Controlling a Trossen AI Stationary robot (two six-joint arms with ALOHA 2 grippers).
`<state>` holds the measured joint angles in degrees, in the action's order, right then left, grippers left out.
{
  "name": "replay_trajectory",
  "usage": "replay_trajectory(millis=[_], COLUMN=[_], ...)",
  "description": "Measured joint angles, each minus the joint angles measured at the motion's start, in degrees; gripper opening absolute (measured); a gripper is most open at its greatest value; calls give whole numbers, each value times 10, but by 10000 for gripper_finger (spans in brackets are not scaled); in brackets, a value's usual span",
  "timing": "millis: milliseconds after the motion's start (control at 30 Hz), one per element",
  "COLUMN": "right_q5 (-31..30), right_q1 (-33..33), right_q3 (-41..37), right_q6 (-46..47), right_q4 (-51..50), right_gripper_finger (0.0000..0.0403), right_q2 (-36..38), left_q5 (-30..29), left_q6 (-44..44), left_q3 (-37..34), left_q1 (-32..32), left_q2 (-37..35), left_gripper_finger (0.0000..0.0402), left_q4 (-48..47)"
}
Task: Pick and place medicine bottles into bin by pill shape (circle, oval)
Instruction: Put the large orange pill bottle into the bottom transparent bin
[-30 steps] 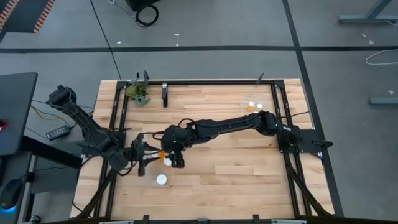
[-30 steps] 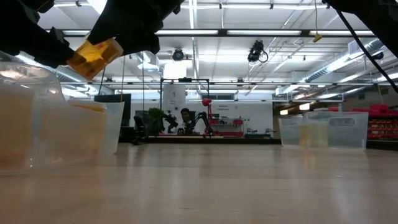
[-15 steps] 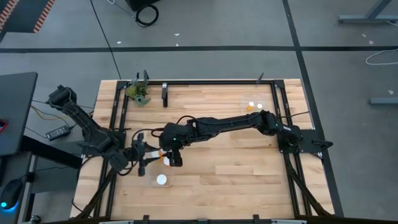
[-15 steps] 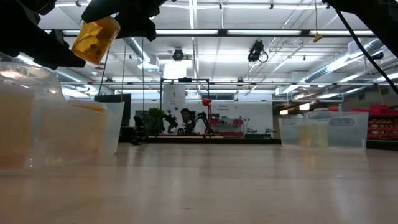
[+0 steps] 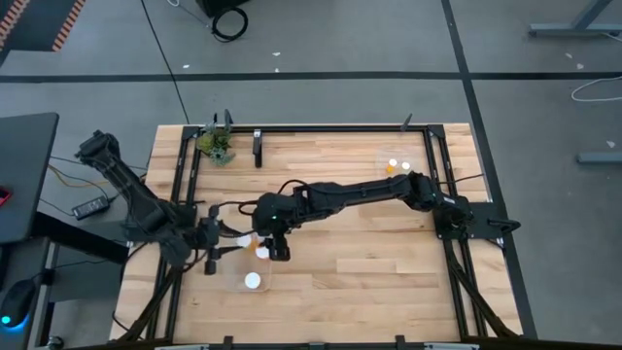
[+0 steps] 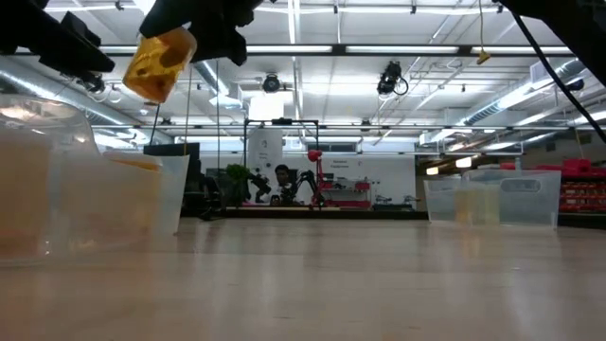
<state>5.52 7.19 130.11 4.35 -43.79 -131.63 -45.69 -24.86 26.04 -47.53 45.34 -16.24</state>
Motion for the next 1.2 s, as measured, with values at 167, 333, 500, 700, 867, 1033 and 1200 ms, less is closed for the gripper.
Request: replay_trajectory(millis=[167, 333, 500, 700, 867, 1033, 1200], right_q5=[-1, -1, -1, 5, 13, 15, 12], right_q1=[5, 13, 16, 20, 24, 31, 30], right_q3=[-13, -12, -15, -10, -10, -10, -10], right_q6=[-8, -20, -20, -20, -16, -15, -14], right_q4=[43, 85, 104, 174, 189, 208, 211], right_gripper_finger=[234, 234, 234, 234, 234, 234, 234], right_q2=[0, -11, -37, -64, -76, -100, -122], left_q5=[-1, -1, -1, -1, -6, -20, -22], left_q6=[11, 16, 20, 20, 22, 21, 16], left_q3=[3, 3, 3, 3, 3, 3, 3], left_q1=[-9, -22, -23, -23, -22, -22, -21], left_q2=[-49, -96, -131, -153, -155, -155, -155], left_gripper_finger=[172, 172, 172, 172, 172, 172, 172], left_q4=[-46, -64, -85, -95, -94, -94, -93])
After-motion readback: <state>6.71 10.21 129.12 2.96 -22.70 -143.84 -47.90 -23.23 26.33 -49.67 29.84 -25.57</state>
